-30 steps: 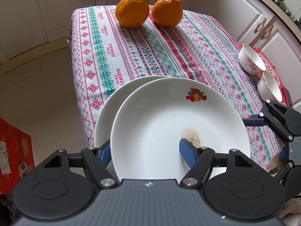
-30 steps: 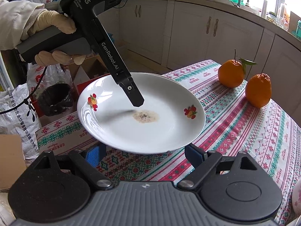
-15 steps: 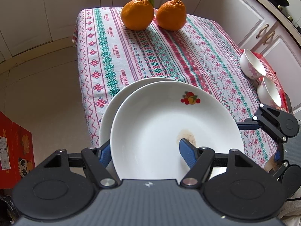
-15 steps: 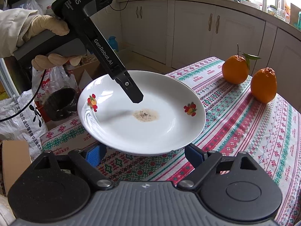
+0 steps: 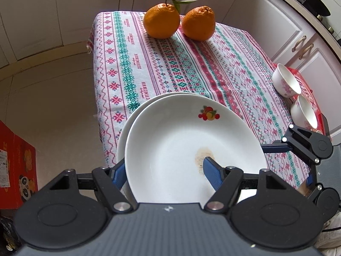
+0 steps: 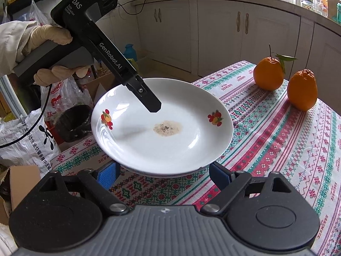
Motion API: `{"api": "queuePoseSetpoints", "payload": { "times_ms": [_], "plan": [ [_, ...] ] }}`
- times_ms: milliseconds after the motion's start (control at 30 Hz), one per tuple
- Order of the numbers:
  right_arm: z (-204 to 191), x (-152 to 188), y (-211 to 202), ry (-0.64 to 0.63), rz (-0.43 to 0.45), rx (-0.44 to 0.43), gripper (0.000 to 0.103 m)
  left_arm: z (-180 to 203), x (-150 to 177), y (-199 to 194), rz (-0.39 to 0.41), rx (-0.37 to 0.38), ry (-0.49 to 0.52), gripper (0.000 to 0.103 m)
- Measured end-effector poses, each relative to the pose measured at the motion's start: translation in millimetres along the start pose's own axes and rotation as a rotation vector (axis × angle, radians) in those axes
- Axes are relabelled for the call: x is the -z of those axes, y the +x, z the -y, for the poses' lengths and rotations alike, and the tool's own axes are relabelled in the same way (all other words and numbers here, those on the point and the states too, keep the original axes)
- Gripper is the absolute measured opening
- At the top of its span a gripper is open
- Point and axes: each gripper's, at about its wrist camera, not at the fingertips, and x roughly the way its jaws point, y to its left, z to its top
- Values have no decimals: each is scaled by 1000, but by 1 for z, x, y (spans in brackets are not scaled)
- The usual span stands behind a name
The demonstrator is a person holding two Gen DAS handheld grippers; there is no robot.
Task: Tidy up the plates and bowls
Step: 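Lower the held plate onto the stacked white plates with the left gripper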
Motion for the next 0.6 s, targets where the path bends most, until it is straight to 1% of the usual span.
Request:
{"api": "queuePoseSetpoints", "payload": {
  "times_ms": [300,600],
  "plan": [
    [-6,1,-2,-20,10,5,93,-2,0,-5,19,-6,-17,73],
    [-3,1,-12,-1,30,13,94,-3,1,-7,31,-10,-25,74]
  ]
}}
